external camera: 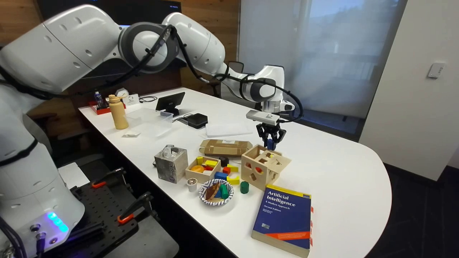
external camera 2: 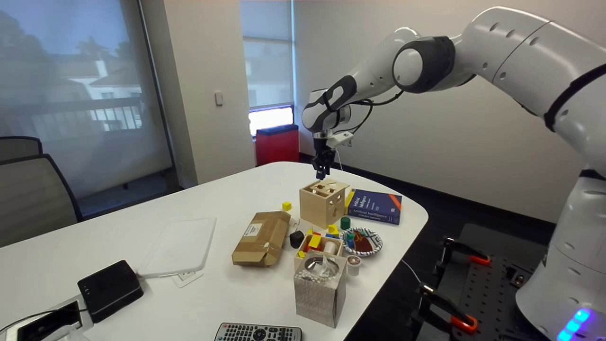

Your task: Place the blue cube in the wooden box through the lid cutting

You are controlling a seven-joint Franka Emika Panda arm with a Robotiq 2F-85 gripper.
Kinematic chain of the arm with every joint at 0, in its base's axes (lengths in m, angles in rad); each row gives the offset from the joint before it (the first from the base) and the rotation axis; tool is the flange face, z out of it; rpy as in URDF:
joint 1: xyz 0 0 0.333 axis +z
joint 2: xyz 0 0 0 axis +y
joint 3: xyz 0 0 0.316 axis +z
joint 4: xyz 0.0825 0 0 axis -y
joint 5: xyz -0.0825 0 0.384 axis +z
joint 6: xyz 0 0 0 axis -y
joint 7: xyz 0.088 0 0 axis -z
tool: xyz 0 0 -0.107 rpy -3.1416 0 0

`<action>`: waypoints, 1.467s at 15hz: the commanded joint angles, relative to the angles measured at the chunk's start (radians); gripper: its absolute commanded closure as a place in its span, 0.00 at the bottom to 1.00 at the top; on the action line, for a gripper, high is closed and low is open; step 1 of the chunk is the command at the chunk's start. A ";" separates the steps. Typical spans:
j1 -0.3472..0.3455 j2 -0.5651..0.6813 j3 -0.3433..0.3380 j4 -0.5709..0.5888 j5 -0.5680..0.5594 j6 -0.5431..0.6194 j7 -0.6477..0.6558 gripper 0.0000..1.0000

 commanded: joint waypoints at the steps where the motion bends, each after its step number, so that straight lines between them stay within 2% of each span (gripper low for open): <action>1: -0.019 0.094 0.012 0.180 0.004 -0.128 -0.029 0.85; 7: -0.027 0.157 0.015 0.291 0.013 -0.241 -0.017 0.85; 17: -0.033 0.259 0.039 0.440 0.026 -0.327 -0.025 0.85; 22: -0.038 0.282 0.053 0.466 0.025 -0.335 -0.022 0.85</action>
